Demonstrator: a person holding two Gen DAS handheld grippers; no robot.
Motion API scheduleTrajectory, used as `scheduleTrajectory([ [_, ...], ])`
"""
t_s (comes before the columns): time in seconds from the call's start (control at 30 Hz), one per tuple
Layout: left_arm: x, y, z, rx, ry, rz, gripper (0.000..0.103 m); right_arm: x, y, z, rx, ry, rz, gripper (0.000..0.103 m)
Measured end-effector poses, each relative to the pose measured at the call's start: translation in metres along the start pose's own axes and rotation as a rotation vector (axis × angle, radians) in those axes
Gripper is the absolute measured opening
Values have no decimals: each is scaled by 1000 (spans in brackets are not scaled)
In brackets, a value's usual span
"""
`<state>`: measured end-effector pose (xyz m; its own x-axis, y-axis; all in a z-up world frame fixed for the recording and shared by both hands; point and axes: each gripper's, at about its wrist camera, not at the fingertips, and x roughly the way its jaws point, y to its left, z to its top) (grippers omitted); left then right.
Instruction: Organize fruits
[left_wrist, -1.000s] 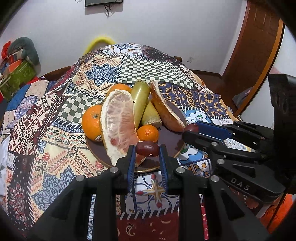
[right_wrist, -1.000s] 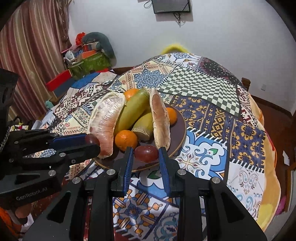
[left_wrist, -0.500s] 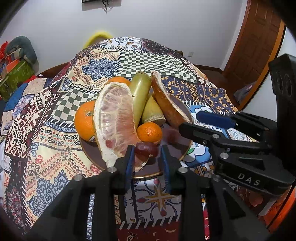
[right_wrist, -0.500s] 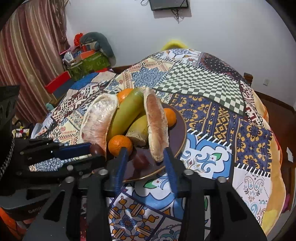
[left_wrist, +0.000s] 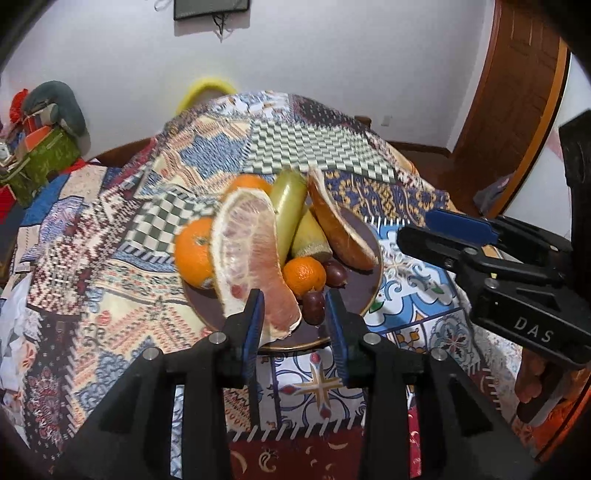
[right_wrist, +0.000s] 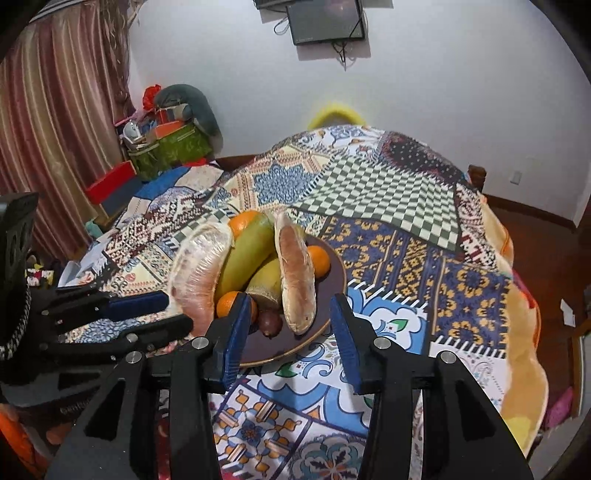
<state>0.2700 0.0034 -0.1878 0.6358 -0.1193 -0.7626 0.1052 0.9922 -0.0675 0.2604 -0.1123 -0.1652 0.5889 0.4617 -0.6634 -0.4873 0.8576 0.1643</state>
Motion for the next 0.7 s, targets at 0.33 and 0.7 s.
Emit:
scheduleTrajectory([
  [0.33, -92, -1, 4, -28, -168, 22, 34, -76, 25, 16, -31, -152, -25, 41],
  [0.7, -218, -19, -10, -23, -429, 68, 34, -185, 68, 20, -75, -395, -18, 42],
])
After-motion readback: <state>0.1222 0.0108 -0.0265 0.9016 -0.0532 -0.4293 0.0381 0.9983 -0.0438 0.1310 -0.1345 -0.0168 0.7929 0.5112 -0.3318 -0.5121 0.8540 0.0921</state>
